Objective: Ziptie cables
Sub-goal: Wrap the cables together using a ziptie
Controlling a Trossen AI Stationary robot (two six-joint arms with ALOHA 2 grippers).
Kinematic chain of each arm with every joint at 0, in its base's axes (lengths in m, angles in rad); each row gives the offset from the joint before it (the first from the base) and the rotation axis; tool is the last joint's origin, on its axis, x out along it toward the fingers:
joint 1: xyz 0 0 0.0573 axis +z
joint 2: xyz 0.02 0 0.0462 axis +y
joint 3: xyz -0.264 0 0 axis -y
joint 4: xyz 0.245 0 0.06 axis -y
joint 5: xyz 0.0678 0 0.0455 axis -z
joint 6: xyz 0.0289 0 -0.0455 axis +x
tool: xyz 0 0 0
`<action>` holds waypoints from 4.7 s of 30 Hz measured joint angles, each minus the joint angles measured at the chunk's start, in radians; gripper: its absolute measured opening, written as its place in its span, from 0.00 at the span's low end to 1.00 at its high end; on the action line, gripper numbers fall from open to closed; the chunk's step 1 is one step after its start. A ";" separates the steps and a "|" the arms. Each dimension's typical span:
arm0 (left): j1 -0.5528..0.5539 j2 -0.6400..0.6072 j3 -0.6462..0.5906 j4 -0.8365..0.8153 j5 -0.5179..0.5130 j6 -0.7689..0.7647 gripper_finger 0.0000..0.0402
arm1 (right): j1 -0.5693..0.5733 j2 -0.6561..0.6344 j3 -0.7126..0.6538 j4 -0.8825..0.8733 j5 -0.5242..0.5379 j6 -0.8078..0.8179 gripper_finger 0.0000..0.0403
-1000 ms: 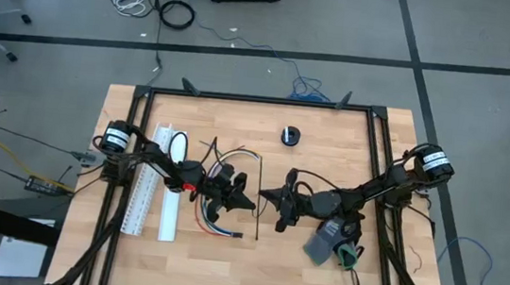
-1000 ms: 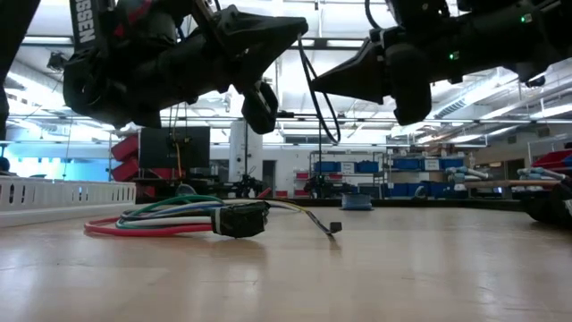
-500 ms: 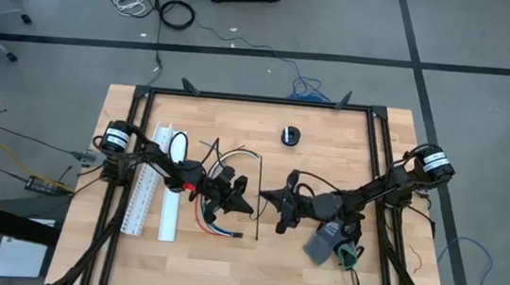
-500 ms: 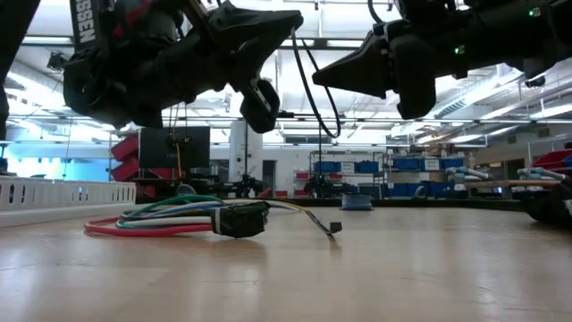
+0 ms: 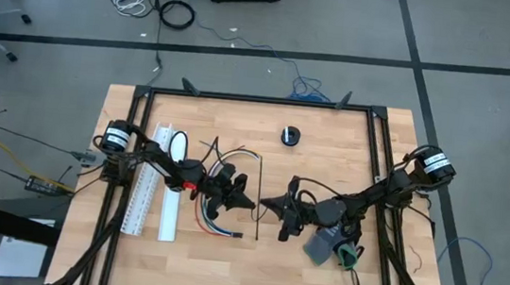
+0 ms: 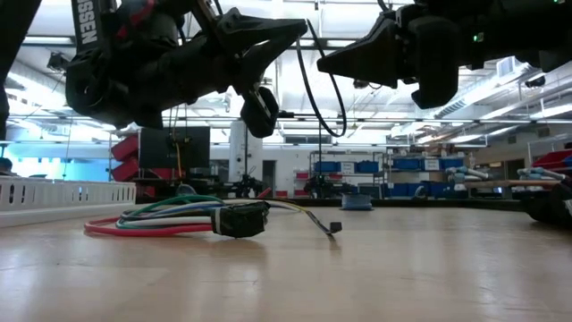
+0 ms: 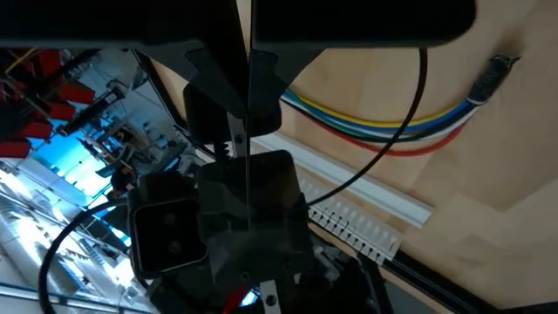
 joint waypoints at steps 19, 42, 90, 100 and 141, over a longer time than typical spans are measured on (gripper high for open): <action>-0.007 0.000 0.038 0.000 0.058 0.004 0.00 | -0.034 0.000 0.000 -0.003 -0.004 -0.008 0.00; 0.013 0.000 0.037 -0.041 0.032 -0.025 0.00 | -0.007 0.000 0.000 -0.002 0.006 -0.017 0.00; 0.014 0.000 0.017 -0.019 0.036 -0.021 0.00 | -0.023 0.000 0.000 0.006 0.011 -0.042 0.00; 0.015 0.000 0.017 -0.011 0.019 -0.022 0.00 | -0.020 0.000 0.000 0.006 0.013 -0.041 0.00; 0.013 0.000 0.017 -0.018 0.021 -0.023 0.00 | -0.019 0.000 0.000 0.029 0.019 -0.057 0.00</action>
